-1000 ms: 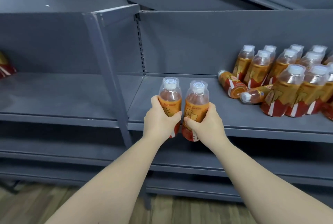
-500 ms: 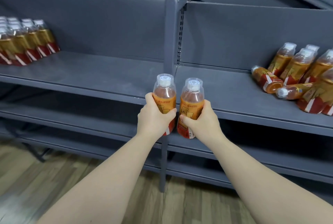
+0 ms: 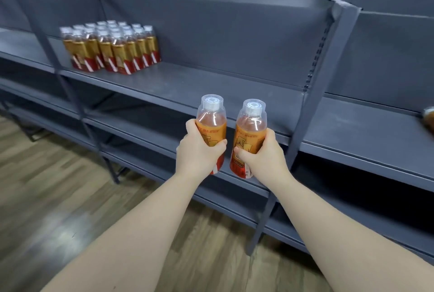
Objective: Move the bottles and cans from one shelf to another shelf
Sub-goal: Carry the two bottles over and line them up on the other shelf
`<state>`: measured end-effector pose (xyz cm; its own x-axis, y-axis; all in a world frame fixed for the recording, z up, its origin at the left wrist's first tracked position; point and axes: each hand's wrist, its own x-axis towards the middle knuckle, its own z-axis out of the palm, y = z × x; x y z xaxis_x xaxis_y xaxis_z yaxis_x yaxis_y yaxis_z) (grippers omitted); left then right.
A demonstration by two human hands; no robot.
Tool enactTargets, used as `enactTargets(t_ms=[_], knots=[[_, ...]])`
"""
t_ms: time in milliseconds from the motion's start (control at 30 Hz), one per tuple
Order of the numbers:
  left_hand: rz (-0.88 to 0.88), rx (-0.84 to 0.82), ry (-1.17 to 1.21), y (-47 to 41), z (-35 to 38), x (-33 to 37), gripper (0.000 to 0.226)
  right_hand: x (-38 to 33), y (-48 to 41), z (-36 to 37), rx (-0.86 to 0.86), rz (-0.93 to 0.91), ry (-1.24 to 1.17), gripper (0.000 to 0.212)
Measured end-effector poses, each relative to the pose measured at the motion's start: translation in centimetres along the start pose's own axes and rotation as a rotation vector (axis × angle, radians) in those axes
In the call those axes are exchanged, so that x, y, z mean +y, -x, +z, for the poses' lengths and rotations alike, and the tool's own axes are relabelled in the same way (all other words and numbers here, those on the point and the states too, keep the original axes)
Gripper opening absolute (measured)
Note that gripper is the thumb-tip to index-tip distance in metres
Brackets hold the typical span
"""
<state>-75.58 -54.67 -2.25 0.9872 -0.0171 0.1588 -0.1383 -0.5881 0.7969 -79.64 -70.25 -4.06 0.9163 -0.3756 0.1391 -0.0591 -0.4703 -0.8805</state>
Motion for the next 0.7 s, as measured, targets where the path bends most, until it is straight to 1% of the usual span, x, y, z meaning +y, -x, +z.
enactTargets(t_ms=[267, 700], knots=[[-0.115, 0.111, 0.003, -4.2, -3.7, -3.5, 0.067, -2.9, -4.8, 6.5, -0.137, -0.079, -0.032, 0.057], [-0.239, 0.298, -0.033, -13.5, -6.1, -7.3, 0.061, -6.0, -15.1, 14.0, -0.342, -0.194, -0.094, 0.056]])
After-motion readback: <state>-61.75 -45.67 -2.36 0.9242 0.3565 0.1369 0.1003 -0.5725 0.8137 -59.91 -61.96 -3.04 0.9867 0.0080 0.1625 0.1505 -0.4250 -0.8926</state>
